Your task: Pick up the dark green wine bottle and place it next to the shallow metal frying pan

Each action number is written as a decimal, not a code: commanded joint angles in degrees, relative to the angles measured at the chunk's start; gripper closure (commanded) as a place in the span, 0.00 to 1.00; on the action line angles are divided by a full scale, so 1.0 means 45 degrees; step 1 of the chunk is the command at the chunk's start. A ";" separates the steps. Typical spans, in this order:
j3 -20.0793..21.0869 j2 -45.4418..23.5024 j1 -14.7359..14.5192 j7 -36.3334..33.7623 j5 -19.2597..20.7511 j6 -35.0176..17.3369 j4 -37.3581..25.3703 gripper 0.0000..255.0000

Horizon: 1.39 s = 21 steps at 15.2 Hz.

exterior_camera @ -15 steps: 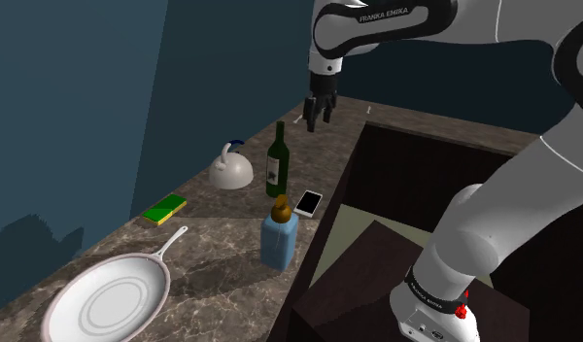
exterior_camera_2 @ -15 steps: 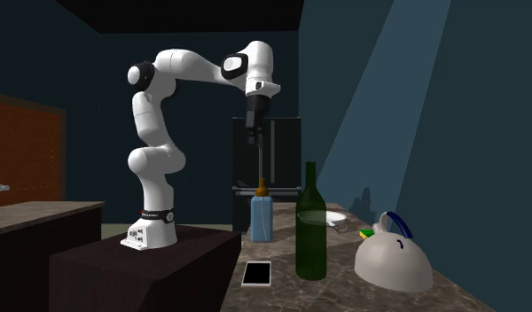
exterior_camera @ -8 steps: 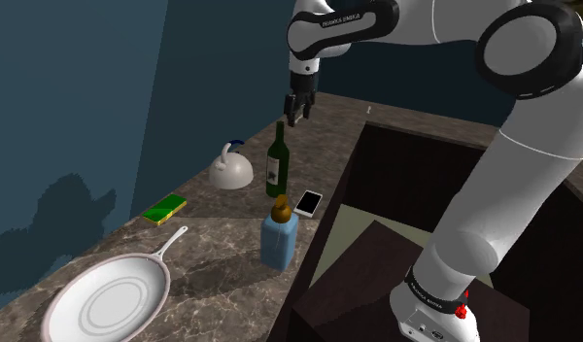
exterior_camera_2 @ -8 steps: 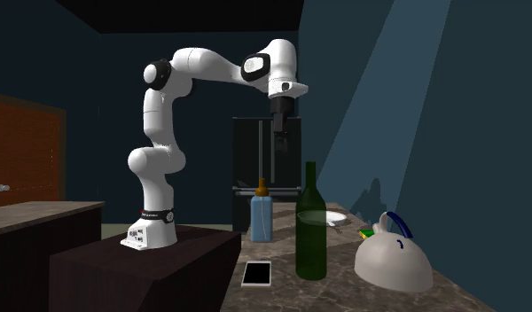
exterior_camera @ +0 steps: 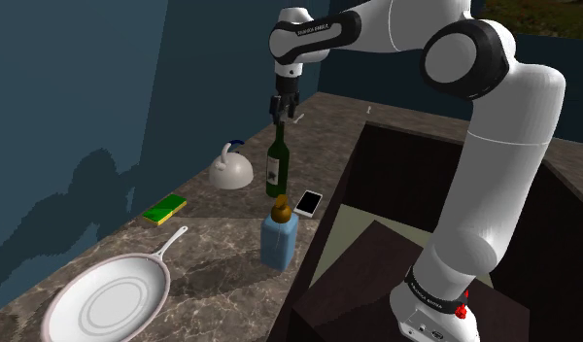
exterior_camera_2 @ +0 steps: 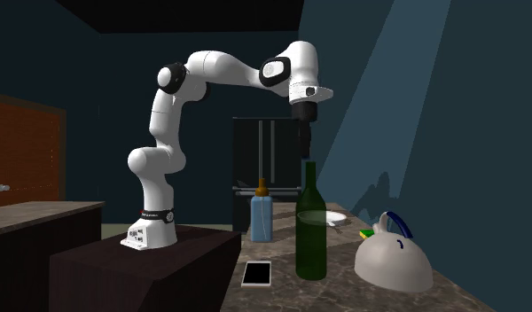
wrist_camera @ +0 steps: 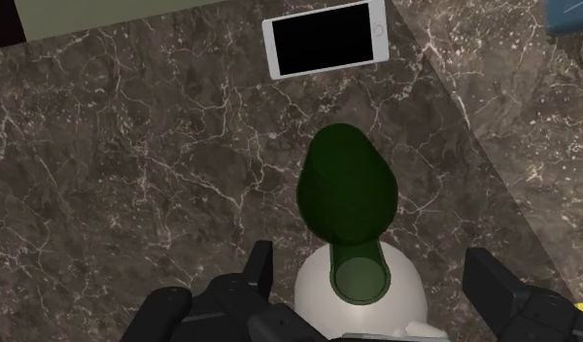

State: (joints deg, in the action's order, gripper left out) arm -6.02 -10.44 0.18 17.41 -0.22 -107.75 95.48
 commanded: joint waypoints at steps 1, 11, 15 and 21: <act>-0.0002 -0.0140 0.0015 0.0038 -0.0024 -0.0285 0.0131 0.00; 0.0000 -0.0289 0.0021 0.0050 -0.0041 -0.1019 0.0716 0.00; 0.0000 -0.0289 0.0021 0.0050 -0.0042 -0.1017 0.0714 1.00; 0.0000 -0.0289 0.0022 0.0050 -0.0042 -0.1017 0.0715 1.00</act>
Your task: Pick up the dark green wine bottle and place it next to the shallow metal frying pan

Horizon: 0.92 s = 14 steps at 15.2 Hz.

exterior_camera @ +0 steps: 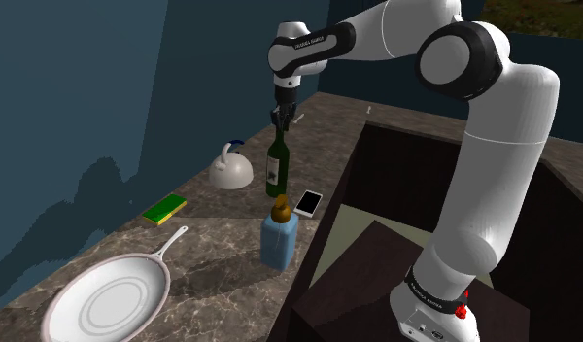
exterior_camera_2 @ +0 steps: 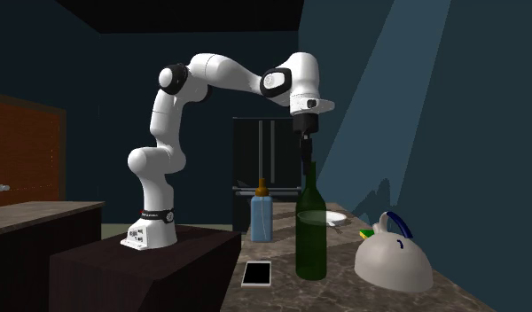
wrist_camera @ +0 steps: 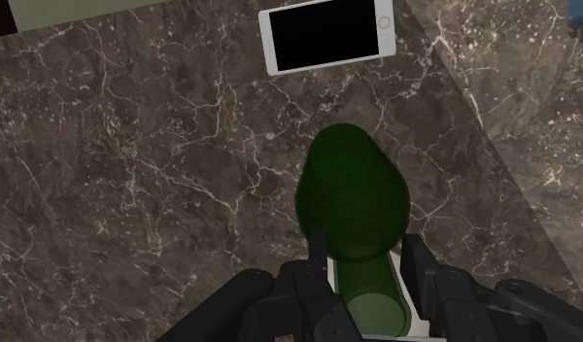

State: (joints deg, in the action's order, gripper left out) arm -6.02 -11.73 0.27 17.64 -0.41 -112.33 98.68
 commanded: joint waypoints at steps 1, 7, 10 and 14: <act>-0.0001 -0.0003 0.0001 0.0000 0.0000 0.0001 0.0001 1.00; -0.0005 0.0121 0.0000 -0.0003 0.0014 0.0815 -0.0690 1.00; -0.0008 0.0162 0.0002 -0.0002 0.0019 0.1315 -0.1150 1.00; -0.0012 0.0175 0.0007 0.0003 0.0020 0.1995 -0.1817 1.00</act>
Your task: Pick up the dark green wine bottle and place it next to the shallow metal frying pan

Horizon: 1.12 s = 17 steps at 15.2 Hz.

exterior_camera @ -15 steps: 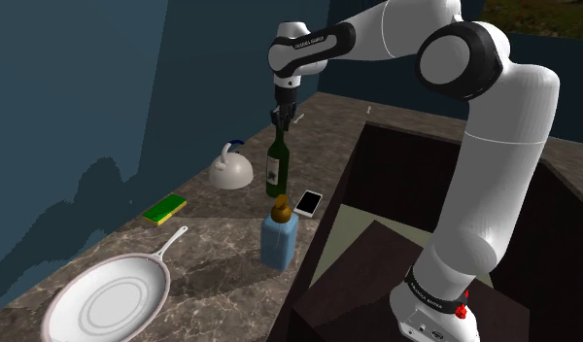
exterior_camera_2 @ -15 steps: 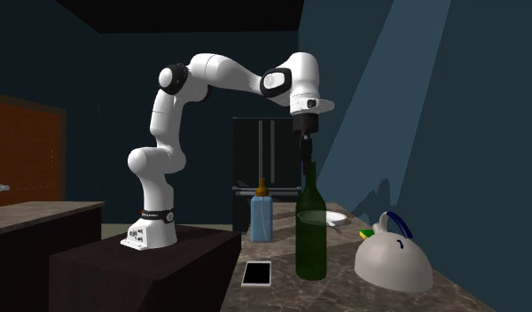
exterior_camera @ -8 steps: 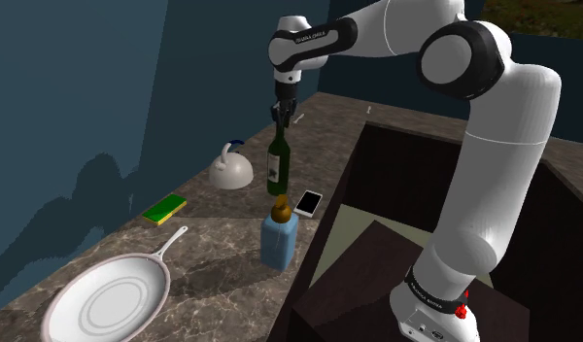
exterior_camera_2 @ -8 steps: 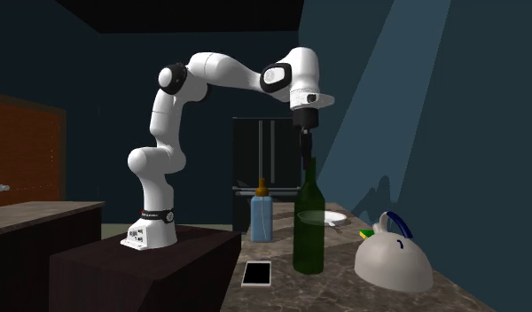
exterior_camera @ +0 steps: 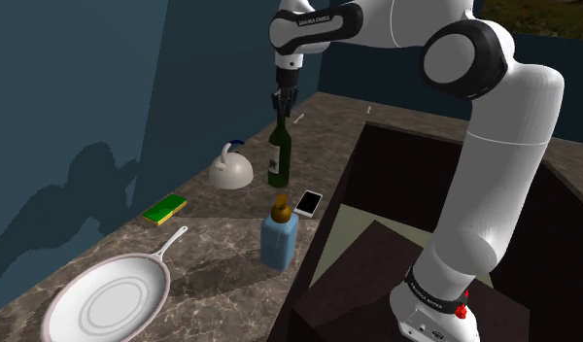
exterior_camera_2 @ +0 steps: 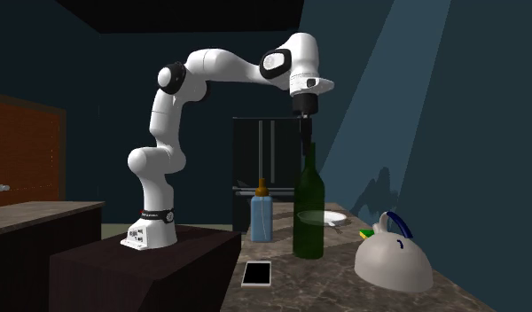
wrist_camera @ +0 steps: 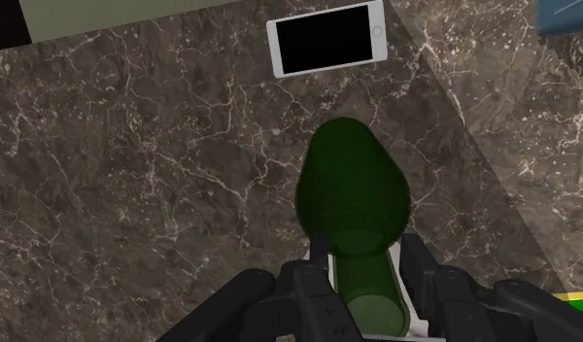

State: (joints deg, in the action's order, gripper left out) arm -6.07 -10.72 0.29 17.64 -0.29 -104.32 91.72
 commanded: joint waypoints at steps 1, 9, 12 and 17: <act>-0.0002 -0.0055 0.0006 0.0005 -0.0006 0.0390 -0.0447 1.00; -0.0011 -0.0213 0.0029 0.0027 -0.0024 0.1823 -0.2037 1.00; 0.0173 0.0489 -0.0293 -0.0472 0.0094 0.1729 -0.1241 1.00; 0.0735 0.2052 -0.1030 -0.1782 0.0296 0.1325 0.0743 1.00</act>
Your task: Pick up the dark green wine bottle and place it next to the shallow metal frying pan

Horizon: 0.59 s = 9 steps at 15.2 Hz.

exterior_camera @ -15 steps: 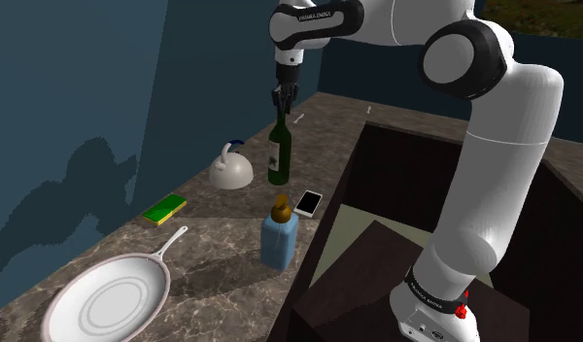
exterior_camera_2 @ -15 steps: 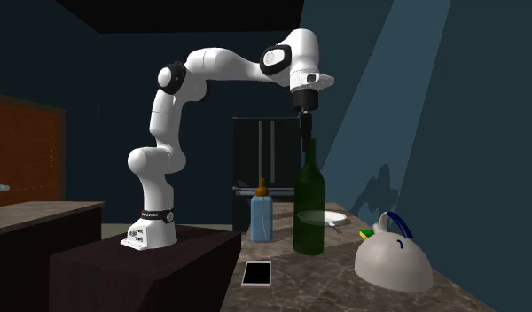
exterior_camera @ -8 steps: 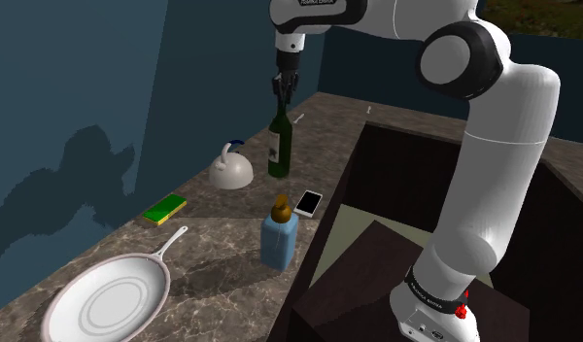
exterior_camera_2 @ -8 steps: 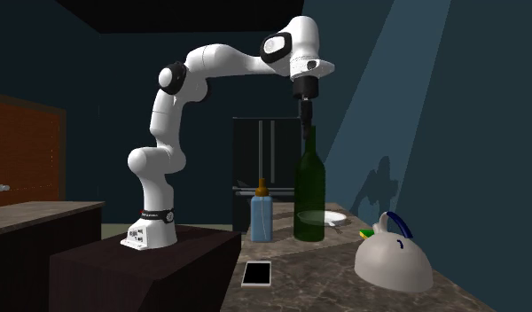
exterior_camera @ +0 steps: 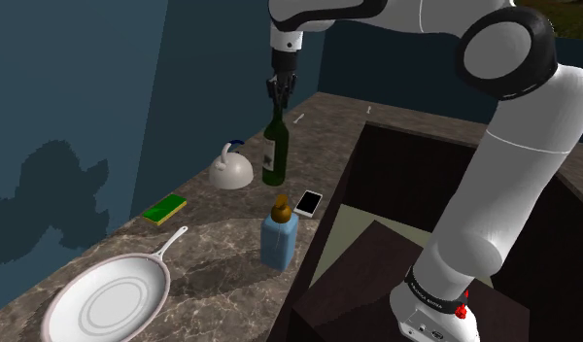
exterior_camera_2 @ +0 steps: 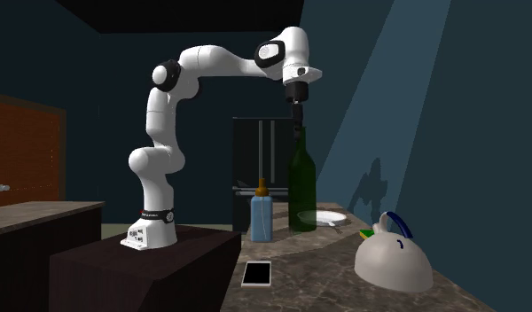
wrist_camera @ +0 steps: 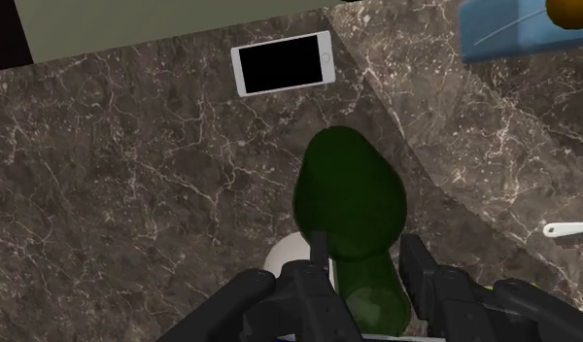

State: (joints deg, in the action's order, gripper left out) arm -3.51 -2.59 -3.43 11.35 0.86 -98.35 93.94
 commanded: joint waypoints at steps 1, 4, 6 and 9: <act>0.0300 0.0519 -0.0335 -0.0654 0.0062 -0.0056 0.0581 1.00; 0.0709 0.1264 -0.0736 -0.1472 0.0093 -0.0174 0.1462 1.00; 0.1007 0.1702 -0.0992 -0.2024 0.0086 -0.0224 0.1962 1.00; 0.1474 0.2271 -0.1375 -0.2864 0.0037 -0.0264 0.2588 1.00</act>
State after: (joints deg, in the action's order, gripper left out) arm 2.54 6.78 -9.14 -0.42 1.12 -99.80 105.01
